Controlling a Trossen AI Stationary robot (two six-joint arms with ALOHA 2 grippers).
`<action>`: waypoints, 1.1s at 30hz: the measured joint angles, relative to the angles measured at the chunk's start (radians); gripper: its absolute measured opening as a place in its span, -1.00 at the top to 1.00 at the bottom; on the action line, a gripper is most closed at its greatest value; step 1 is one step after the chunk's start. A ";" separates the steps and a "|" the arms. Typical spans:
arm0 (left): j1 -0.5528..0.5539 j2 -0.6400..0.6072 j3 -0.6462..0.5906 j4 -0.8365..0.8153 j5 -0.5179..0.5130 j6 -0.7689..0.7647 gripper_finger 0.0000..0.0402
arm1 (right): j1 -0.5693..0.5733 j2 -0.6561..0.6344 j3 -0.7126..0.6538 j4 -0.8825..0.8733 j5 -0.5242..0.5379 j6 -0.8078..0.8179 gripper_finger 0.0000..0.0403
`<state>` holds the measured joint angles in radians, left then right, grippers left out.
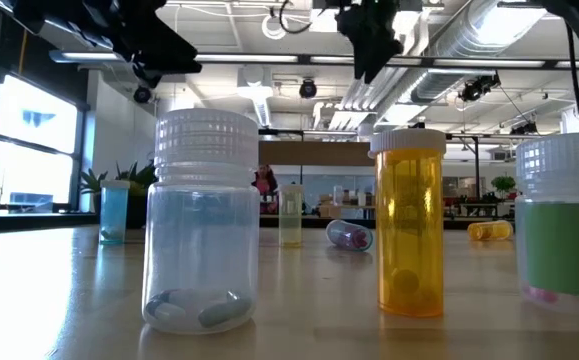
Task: Pick and place medicine bottles onto shelf by color
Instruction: Put the top left blue pill bottle on the shelf
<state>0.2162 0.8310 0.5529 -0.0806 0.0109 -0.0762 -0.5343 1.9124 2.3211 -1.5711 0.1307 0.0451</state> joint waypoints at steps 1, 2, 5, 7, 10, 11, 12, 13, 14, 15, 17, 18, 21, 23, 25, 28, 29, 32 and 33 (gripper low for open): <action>0.000 0.000 0.000 -0.006 0.000 -0.003 0.24 | 0.011 -0.012 0.000 0.000 0.000 0.001 0.04; 0.000 0.000 0.000 -0.010 0.000 -0.010 0.24 | 0.024 -0.022 0.000 0.000 0.000 0.001 0.04; -0.001 0.000 0.000 -0.025 0.000 -0.040 0.24 | 0.063 -0.044 0.000 0.000 0.000 0.003 0.04; -0.002 0.000 0.000 -0.053 0.000 -0.059 0.24 | 0.092 -0.057 0.000 0.000 0.000 0.007 0.04; -0.002 0.000 0.000 -0.109 0.000 -0.083 0.24 | 0.141 -0.057 0.000 0.000 0.009 0.007 0.04; -0.002 0.000 0.000 -0.129 0.000 -0.091 0.24 | 0.156 -0.056 -0.006 0.002 0.025 0.007 0.04; -0.002 0.000 0.000 -0.148 0.000 -0.102 0.24 | 0.172 -0.057 -0.020 0.002 0.045 0.006 0.04; -0.002 0.000 0.000 -0.166 0.000 -0.111 0.24 | 0.186 -0.058 -0.039 0.001 0.065 0.003 0.04; -0.002 0.000 0.000 -0.183 0.000 -0.122 0.24 | 0.199 -0.061 -0.066 0.002 0.081 0.003 0.04; -0.002 0.000 0.000 -0.198 0.000 -0.131 0.24 | 0.209 -0.070 -0.104 0.004 0.091 0.005 0.04; -0.005 0.000 0.000 -0.213 -0.001 -0.147 0.24 | 0.229 -0.098 -0.194 0.022 0.109 0.007 0.04; -0.009 0.000 0.000 -0.221 -0.006 -0.153 0.24 | 0.238 -0.120 -0.243 0.044 0.112 0.011 0.04; -0.035 0.000 0.000 -0.227 -0.047 -0.183 0.24 | 0.265 -0.196 -0.406 0.118 0.114 0.029 0.04; -0.058 0.000 0.000 -0.236 -0.079 -0.210 0.24 | 0.280 -0.257 -0.521 0.185 0.113 0.049 0.04; -0.084 0.000 0.000 -0.252 -0.105 -0.238 0.24 | 0.296 -0.322 -0.622 0.250 0.109 0.087 0.04; -0.131 0.000 0.000 -0.284 -0.136 -0.293 0.24 | 0.329 -0.418 -0.761 0.328 0.106 0.152 0.04; -0.149 0.000 0.000 -0.299 -0.144 -0.314 0.24 | 0.343 -0.447 -0.803 0.355 0.106 0.173 0.04; -0.204 0.000 0.000 -0.341 -0.155 -0.368 0.24 | 0.392 -0.525 -0.915 0.443 0.105 0.223 0.04; -0.222 0.000 0.000 -0.351 -0.157 -0.386 0.24 | 0.408 -0.548 -0.952 0.483 0.105 0.233 0.04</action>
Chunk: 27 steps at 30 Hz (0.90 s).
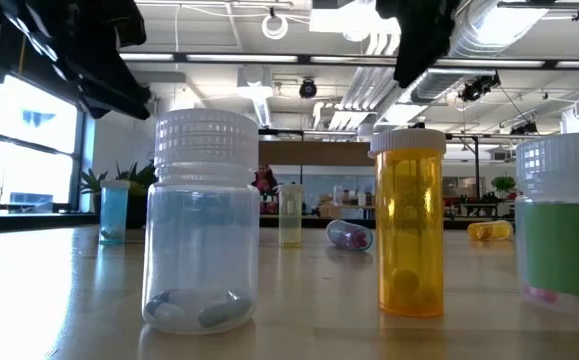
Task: Pick and place medicine bottles onto shelf by color
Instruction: Put the top left blue pill bottle on the shelf
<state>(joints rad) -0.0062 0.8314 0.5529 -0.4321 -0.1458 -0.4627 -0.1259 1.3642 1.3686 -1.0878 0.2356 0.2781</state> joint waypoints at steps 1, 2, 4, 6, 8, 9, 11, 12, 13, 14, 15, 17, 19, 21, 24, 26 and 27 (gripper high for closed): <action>-0.019 0.000 0.000 -0.007 -0.003 -0.020 0.24 | 0.018 -0.019 -0.035 0.040 0.000 0.007 0.04; -0.038 0.000 0.000 -0.009 -0.011 -0.037 0.24 | 0.035 -0.038 -0.066 0.074 0.000 0.010 0.04; -0.078 0.000 0.000 -0.021 -0.034 -0.065 0.24 | 0.069 -0.071 -0.127 0.134 0.000 0.012 0.04; -0.117 0.000 0.000 -0.033 -0.054 -0.090 0.24 | 0.104 -0.097 -0.177 0.189 0.000 0.021 0.04; -0.156 0.000 0.000 -0.047 -0.070 -0.118 0.24 | 0.135 -0.114 -0.219 0.232 0.002 0.033 0.04; -0.175 0.000 0.000 -0.058 -0.081 -0.133 0.24 | 0.151 -0.121 -0.239 0.259 0.002 0.036 0.04; -0.213 0.000 0.000 -0.070 -0.109 -0.151 0.24 | 0.178 -0.131 -0.278 0.315 0.003 0.035 0.04; -0.232 0.000 0.000 -0.077 -0.126 -0.157 0.25 | 0.189 -0.132 -0.294 0.340 0.004 0.035 0.04; -0.252 0.000 0.000 -0.088 -0.144 -0.161 0.25 | 0.199 -0.131 -0.310 0.367 0.004 0.036 0.04; -0.272 0.000 0.000 -0.095 -0.164 -0.162 0.25 | 0.208 -0.130 -0.324 0.388 0.004 0.038 0.04; -0.291 0.000 0.000 -0.100 -0.182 -0.162 0.26 | 0.218 -0.130 -0.337 0.406 0.005 0.042 0.04; -0.333 0.000 0.000 -0.113 -0.212 -0.163 0.27 | 0.235 -0.127 -0.365 0.456 0.005 0.060 0.04; -0.374 0.000 0.000 -0.115 -0.232 -0.167 0.28 | 0.252 -0.126 -0.394 0.496 0.006 0.065 0.04; -0.409 0.000 0.000 -0.119 -0.254 -0.174 0.28 | 0.268 -0.126 -0.414 0.536 0.008 0.065 0.04; -0.456 0.000 0.000 -0.119 -0.291 -0.174 0.28 | 0.291 -0.126 -0.437 0.574 0.024 0.084 0.04; -0.479 0.003 0.000 -0.118 -0.303 -0.174 0.28 | 0.307 -0.126 -0.444 0.585 0.051 0.088 0.04; -0.488 0.007 0.000 -0.118 -0.305 -0.174 0.28 | 0.313 -0.126 -0.446 0.588 0.060 0.088 0.04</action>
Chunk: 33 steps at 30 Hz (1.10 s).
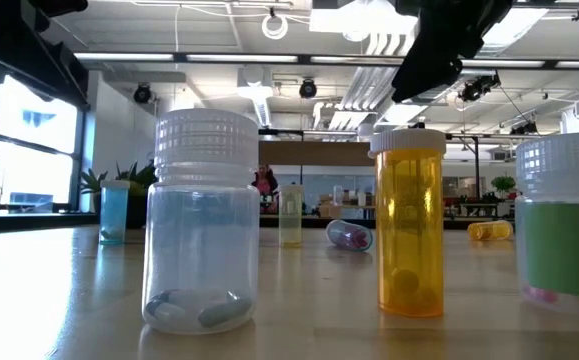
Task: Pick and place medicine bottles onto shelf by color
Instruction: Put the top left blue pill bottle on the shelf
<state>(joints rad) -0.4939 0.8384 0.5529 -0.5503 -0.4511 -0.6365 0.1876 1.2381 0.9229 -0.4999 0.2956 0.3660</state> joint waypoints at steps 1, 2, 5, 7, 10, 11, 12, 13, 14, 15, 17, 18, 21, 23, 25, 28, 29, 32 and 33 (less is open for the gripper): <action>-0.007 0.003 0.000 0.000 0.000 0.001 0.28 | 0.005 0.000 -0.003 0.002 0.012 0.000 0.04; -0.013 0.007 0.000 0.000 -0.002 0.000 0.28 | 0.010 0.000 -0.005 0.000 0.023 0.000 0.04; -0.019 0.032 0.000 0.000 -0.003 0.004 0.28 | 0.024 0.000 -0.006 0.004 0.062 0.000 0.04; -0.017 0.052 0.000 0.001 -0.015 0.009 0.27 | 0.034 0.000 -0.006 0.013 0.101 0.000 0.04; -0.016 0.089 0.000 0.001 -0.051 -0.019 0.25 | 0.056 0.000 -0.006 0.038 0.186 0.000 0.04; -0.016 0.101 0.000 0.000 -0.061 -0.032 0.23 | 0.064 0.000 -0.006 0.045 0.213 0.000 0.04; -0.016 0.114 0.000 0.001 -0.067 -0.043 0.21 | 0.072 0.000 -0.006 0.052 0.236 0.000 0.04; -0.016 0.125 0.000 0.001 -0.069 -0.055 0.18 | 0.081 0.000 -0.006 0.060 0.255 0.000 0.04; -0.016 0.136 0.000 0.001 -0.070 -0.070 0.15 | 0.089 0.000 -0.006 0.063 0.270 0.000 0.04; -0.016 0.147 0.000 0.001 -0.070 -0.088 0.12 | 0.097 0.000 -0.006 0.062 0.282 -0.001 0.04; -0.016 0.166 0.000 0.001 -0.076 -0.124 0.06 | 0.111 0.000 -0.006 0.062 0.292 -0.006 0.04; -0.016 0.176 0.000 0.001 -0.090 -0.141 0.03 | 0.117 0.000 -0.006 0.062 0.296 -0.005 0.04; -0.016 0.208 0.000 0.001 -0.146 -0.188 -0.04 | 0.133 0.000 -0.006 0.061 0.296 -0.006 0.04; -0.016 0.231 0.000 0.002 -0.179 -0.220 -0.07 | 0.142 0.000 -0.006 0.061 0.296 -0.007 0.04; -0.008 0.256 0.000 0.002 -0.201 -0.260 -0.07 | 0.149 0.000 -0.006 0.061 0.296 -0.007 0.04; 0.017 0.293 0.000 0.008 -0.204 -0.323 -0.07 | 0.155 0.000 -0.006 0.061 0.296 -0.007 0.04; 0.026 0.305 0.000 0.015 -0.204 -0.338 -0.07 | 0.156 0.000 -0.006 0.061 0.296 -0.007 0.04; 0.057 0.345 0.000 0.045 -0.203 -0.352 -0.07 | 0.156 0.000 -0.006 0.061 0.296 -0.007 0.04; 0.066 0.357 0.000 0.058 -0.199 -0.347 -0.07 | 0.156 0.000 -0.006 0.060 0.296 -0.007 0.04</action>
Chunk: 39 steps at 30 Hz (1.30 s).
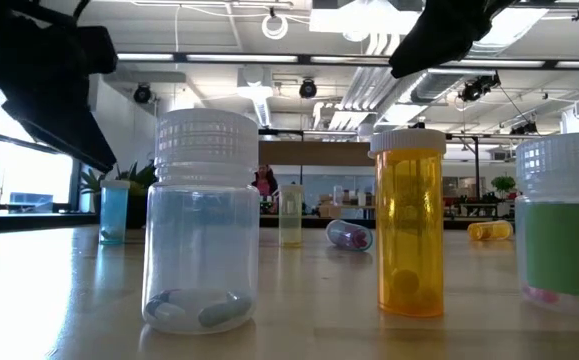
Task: Pick and place medicine bottles onto shelf by color
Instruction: Put the top left blue pill bottle on the shelf
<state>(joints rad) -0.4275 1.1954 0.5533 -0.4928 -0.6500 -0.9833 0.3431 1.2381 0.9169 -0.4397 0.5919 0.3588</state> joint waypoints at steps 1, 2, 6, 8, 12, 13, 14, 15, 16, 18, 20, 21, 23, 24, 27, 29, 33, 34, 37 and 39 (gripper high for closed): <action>0.008 0.012 0.000 0.015 0.008 0.011 -0.07 | 0.000 0.000 0.000 0.000 0.000 0.000 0.04; 0.016 0.025 0.000 0.030 0.016 0.025 -0.07 | 0.000 0.000 0.000 0.000 0.000 0.000 0.04; 0.041 0.076 0.000 0.088 0.034 0.066 -0.07 | 0.000 0.000 0.000 0.000 0.000 0.000 0.04; 0.055 0.097 0.000 0.099 0.034 0.070 -0.07 | 0.000 0.000 0.000 0.000 0.000 0.000 0.04; 0.072 0.132 0.000 0.103 0.043 0.069 -0.07 | 0.000 0.000 0.000 0.000 0.000 0.000 0.04; 0.074 0.139 0.000 0.103 0.044 0.068 -0.07 | 0.000 0.000 0.000 0.000 0.000 0.000 0.04; 0.074 0.144 0.000 0.103 0.046 0.061 -0.07 | 0.000 0.000 0.000 0.000 0.000 0.000 0.04; 0.074 0.144 0.000 0.102 0.047 0.055 -0.07 | 0.000 0.000 0.000 0.000 0.000 0.000 0.04; 0.074 0.144 0.000 0.105 0.047 0.051 -0.06 | 0.000 0.000 0.000 0.000 0.000 0.000 0.04; 0.070 0.144 0.000 0.107 0.048 0.047 -0.02 | 0.000 0.000 0.000 0.000 0.000 0.000 0.04; 0.060 0.144 0.000 0.119 0.044 0.045 0.05 | 0.000 0.000 0.000 0.000 0.000 0.000 0.04; 0.057 0.144 0.000 0.124 0.040 0.048 0.09 | 0.000 0.000 0.000 0.000 0.000 0.000 0.04; 0.053 0.144 0.000 0.129 0.042 0.051 0.18 | 0.000 0.000 0.000 0.000 0.000 0.000 0.04; 0.052 0.144 0.000 0.129 0.046 0.051 0.23 | 0.000 0.000 0.000 0.000 0.000 0.000 0.04; 0.053 0.144 0.000 0.129 0.059 0.051 0.37 | 0.000 0.000 0.000 0.000 0.000 0.000 0.04; 0.052 0.144 0.000 0.129 0.059 0.056 0.44 | 0.000 0.000 0.000 0.000 0.000 0.000 0.04; 0.053 0.144 0.000 0.135 0.056 0.079 0.49 | 0.000 0.000 0.000 0.000 0.000 0.000 0.04; 0.053 0.144 0.000 0.139 0.056 0.079 0.49 | 0.000 0.000 0.000 0.000 0.000 0.000 0.04; 0.053 0.144 0.000 0.169 0.055 0.100 0.44 | 0.000 0.000 0.000 0.000 0.000 0.003 0.04; 0.059 0.144 0.000 0.200 0.054 0.128 0.42 | 0.000 0.000 0.001 0.000 0.000 0.008 0.04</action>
<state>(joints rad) -0.3687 1.3396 0.5537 -0.2931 -0.5961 -0.8551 0.3428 1.2381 0.9176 -0.4397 0.5915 0.3664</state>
